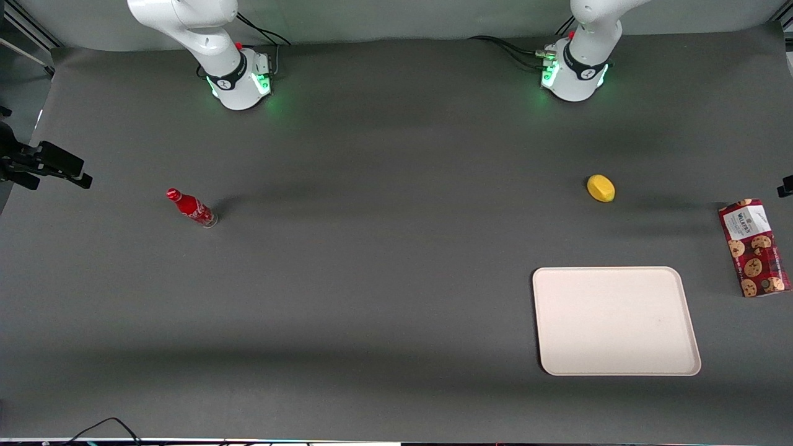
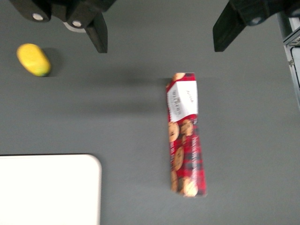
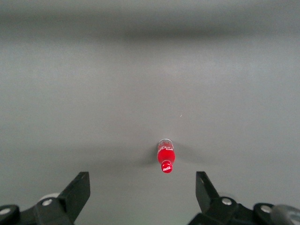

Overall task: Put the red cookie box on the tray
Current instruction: 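Close the left gripper on the end of the shortbread box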

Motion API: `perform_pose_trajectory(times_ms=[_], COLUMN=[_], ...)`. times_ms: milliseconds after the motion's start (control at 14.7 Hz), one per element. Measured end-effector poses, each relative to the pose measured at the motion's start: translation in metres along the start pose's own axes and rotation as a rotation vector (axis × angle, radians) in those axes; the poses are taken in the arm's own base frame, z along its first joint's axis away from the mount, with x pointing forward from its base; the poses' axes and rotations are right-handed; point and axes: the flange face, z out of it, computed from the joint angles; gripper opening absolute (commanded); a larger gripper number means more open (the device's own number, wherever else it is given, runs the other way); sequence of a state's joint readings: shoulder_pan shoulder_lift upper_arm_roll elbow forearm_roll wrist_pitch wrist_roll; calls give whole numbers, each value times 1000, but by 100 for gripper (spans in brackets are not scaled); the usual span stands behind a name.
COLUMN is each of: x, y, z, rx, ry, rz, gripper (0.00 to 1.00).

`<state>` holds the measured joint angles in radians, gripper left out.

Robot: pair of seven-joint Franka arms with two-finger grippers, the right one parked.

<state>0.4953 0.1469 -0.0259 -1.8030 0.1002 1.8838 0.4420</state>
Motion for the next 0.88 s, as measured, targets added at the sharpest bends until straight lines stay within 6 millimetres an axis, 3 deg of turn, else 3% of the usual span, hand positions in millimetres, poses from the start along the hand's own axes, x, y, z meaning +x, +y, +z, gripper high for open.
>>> perform_pose_trajectory(times_ms=[204,340,680,884], x=[-2,2,23,30], y=[-48,-66,-68,-69], z=[51,84,151,178], rx=[0,0,-58,-59], ry=[25,37,73,86], rz=[12,15,-35,-45], gripper=[100,100,100,100])
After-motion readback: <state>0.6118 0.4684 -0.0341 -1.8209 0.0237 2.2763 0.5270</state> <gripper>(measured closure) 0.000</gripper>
